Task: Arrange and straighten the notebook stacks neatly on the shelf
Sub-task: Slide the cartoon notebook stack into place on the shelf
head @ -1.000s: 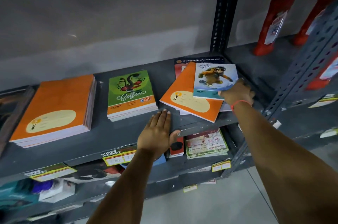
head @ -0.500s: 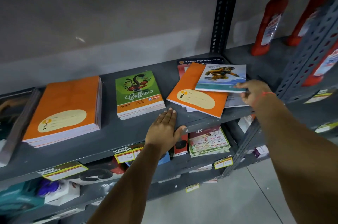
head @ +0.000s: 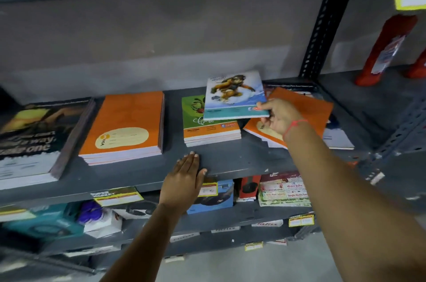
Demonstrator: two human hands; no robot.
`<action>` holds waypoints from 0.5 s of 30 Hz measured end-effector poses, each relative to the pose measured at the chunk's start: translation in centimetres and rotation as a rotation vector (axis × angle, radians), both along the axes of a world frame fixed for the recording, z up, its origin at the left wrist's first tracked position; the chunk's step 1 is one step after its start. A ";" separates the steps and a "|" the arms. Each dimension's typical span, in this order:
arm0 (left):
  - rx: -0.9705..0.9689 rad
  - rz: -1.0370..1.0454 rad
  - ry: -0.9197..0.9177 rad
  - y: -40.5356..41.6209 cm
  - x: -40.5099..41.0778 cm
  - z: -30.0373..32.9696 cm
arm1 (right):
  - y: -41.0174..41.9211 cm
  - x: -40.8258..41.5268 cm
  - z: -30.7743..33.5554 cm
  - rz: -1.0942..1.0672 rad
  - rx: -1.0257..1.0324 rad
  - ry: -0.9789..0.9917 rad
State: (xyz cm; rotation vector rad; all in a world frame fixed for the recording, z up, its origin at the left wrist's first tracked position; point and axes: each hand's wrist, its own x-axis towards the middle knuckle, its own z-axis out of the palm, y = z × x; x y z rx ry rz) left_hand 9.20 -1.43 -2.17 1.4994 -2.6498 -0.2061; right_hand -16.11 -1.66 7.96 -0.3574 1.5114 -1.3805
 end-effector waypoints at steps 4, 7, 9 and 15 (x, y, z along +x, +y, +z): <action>-0.022 0.121 0.104 -0.3 2.4 -0.4 | -2.9 3.7 -2.1 0.094 0.093 0.075; -0.050 0.149 0.102 -0.6 2.4 -0.9 | -4.2 5.0 -3.3 0.089 0.143 0.182; -0.047 0.158 0.093 -0.8 2.1 -0.9 | -4.5 5.4 -3.9 0.080 0.182 0.310; -0.106 0.119 0.081 -0.8 2.1 -1.3 | -3.6 5.6 -5.2 0.140 0.268 0.819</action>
